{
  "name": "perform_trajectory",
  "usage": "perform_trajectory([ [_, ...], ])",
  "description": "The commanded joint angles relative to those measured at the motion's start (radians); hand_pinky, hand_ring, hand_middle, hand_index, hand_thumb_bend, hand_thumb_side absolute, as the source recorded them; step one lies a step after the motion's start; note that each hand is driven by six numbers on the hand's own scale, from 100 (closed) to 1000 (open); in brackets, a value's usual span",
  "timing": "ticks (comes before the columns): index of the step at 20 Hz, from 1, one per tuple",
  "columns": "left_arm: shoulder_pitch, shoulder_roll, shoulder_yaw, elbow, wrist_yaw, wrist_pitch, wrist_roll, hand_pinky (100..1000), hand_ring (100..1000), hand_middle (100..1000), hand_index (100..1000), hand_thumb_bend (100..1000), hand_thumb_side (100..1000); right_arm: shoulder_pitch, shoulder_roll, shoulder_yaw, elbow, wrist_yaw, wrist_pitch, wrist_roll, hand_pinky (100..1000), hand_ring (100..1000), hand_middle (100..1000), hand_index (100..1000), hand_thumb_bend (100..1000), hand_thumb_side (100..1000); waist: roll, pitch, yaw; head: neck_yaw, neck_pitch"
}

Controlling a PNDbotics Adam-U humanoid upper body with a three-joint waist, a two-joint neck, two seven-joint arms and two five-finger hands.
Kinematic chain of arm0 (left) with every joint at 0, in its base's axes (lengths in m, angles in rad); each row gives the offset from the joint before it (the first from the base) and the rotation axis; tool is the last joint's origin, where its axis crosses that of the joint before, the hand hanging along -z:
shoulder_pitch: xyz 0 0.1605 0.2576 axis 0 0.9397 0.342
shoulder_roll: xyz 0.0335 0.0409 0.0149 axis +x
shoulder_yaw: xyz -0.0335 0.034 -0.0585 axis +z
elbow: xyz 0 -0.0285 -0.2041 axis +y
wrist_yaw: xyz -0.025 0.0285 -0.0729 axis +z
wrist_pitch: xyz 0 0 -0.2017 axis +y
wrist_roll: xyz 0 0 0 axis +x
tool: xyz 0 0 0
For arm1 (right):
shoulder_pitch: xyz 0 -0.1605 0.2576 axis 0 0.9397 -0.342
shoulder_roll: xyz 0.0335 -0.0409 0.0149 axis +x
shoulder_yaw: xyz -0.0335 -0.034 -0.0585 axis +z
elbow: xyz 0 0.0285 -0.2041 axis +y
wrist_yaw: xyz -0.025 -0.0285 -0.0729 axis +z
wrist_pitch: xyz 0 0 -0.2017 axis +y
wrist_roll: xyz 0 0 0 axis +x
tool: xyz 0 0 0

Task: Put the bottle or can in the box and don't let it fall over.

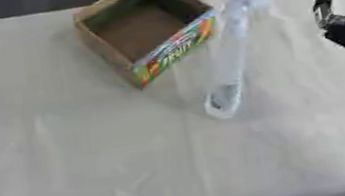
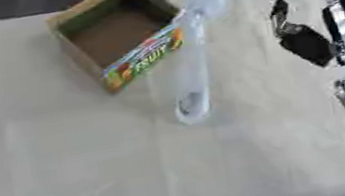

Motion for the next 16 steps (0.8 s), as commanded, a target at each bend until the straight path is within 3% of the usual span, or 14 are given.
perform_trajectory([
  [1, -0.008, 0.013, 0.008, -0.007, -0.004, 0.001, -0.002, 1000, 627, 707, 742, 547, 345, -0.007, -0.017, -0.008, -0.024, 0.006, 0.001, 0.004, 1000, 1000, 1000, 1000, 100, 525, 0.003, -0.008, 0.0, 0.002, -0.004],
  [2, -0.008, 0.013, 0.008, -0.007, -0.004, 0.001, -0.002, 1000, 627, 707, 742, 547, 345, -0.009, -0.017, -0.009, -0.024, -0.003, 0.006, -0.003, 1000, 1000, 1000, 1000, 100, 527, 0.003, -0.008, -0.001, 0.001, -0.005],
  [3, -0.007, 0.013, 0.008, -0.007, -0.003, 0.002, -0.003, 1000, 627, 707, 742, 546, 344, -0.013, -0.015, -0.009, -0.024, -0.016, 0.006, -0.014, 1000, 1000, 1000, 1000, 100, 470, 0.004, -0.007, -0.001, 0.002, -0.006],
  [16, -0.003, 0.011, 0.008, -0.006, -0.006, 0.003, -0.009, 1000, 628, 709, 741, 541, 346, 0.0, 0.022, 0.058, -0.024, -0.222, -0.028, -0.214, 1000, 1000, 1000, 1000, 100, 470, 0.005, -0.005, -0.003, 0.0, -0.009],
])
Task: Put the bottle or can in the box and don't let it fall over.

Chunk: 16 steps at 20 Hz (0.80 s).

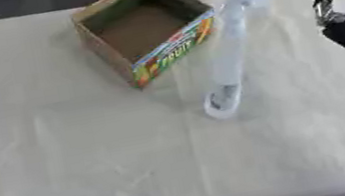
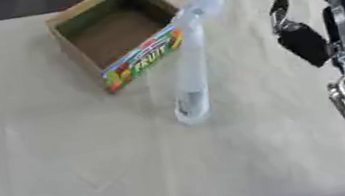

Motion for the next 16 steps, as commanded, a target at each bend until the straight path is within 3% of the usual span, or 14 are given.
perform_trajectory([
  [1, -0.004, 0.011, 0.007, -0.011, -0.006, 0.0, -0.004, 1000, 628, 709, 741, 541, 346, 0.004, -0.008, 0.018, -0.024, -0.051, -0.027, -0.035, 1000, 1000, 1000, 1000, 100, 470, 0.002, -0.007, -0.001, 0.0, -0.009],
  [8, -0.006, 0.014, 0.006, -0.012, -0.005, 0.0, -0.005, 1000, 629, 709, 741, 540, 346, 0.045, -0.018, 0.065, -0.024, -0.161, -0.102, 0.051, 1000, 1000, 1000, 1000, 100, 470, 0.003, -0.006, -0.002, 0.001, -0.008],
  [16, -0.006, 0.015, 0.004, -0.011, -0.005, 0.0, -0.008, 1000, 629, 710, 740, 539, 347, 0.059, -0.034, 0.085, -0.024, -0.233, -0.133, 0.129, 1000, 1000, 1000, 1000, 100, 470, 0.003, -0.005, -0.004, 0.002, -0.004],
])
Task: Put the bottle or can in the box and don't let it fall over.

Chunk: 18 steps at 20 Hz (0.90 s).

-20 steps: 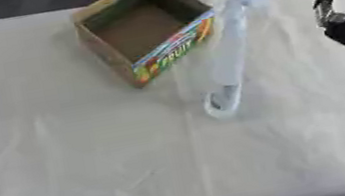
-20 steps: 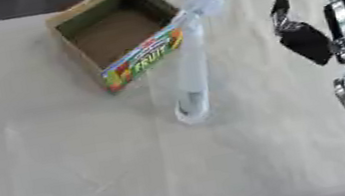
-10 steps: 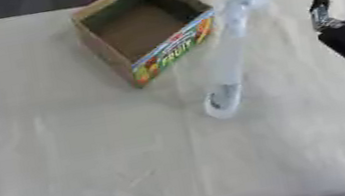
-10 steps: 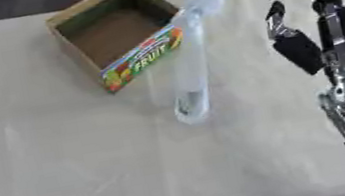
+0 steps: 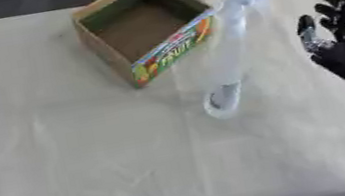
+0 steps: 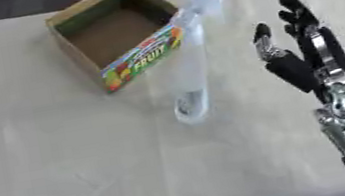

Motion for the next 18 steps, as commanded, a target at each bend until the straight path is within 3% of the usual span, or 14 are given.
perform_trajectory([
  [1, -0.006, 0.014, 0.004, -0.01, -0.005, -0.003, -0.004, 1000, 629, 710, 740, 539, 346, -0.006, -0.031, 0.013, -0.024, -0.02, -0.007, 0.022, 1000, 1000, 1000, 1000, 100, 470, 0.003, -0.007, -0.001, 0.003, -0.003],
  [18, -0.01, 0.011, -0.001, -0.009, -0.002, -0.002, -0.012, 1000, 631, 711, 740, 535, 347, -0.055, -0.01, 0.096, -0.024, -0.076, 0.007, 0.065, 1000, 1000, 1000, 1000, 100, 470, 0.003, -0.002, 0.008, 0.007, -0.001],
])
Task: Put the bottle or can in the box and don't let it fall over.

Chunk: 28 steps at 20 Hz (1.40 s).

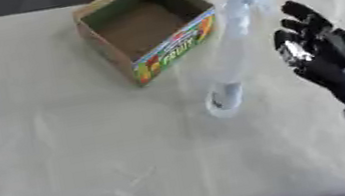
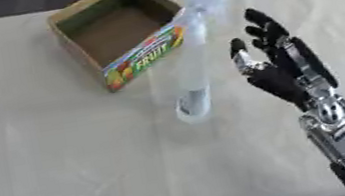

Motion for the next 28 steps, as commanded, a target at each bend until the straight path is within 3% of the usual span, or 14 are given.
perform_trajectory([
  [1, -0.009, 0.011, 0.0, -0.01, -0.002, -0.002, -0.005, 1000, 631, 711, 740, 535, 347, -0.015, -0.007, 0.005, -0.024, -0.009, 0.003, 0.006, 1000, 1000, 1000, 1000, 100, 470, 0.003, -0.007, 0.001, 0.002, -0.002],
  [28, -0.01, 0.005, 0.0, -0.011, -0.003, 0.0, -0.008, 1000, 633, 714, 739, 529, 346, -0.019, 0.03, 0.043, -0.024, 0.039, 0.041, 0.076, 1000, 1000, 1000, 1000, 100, 470, 0.0, -0.003, 0.003, 0.003, -0.002],
])
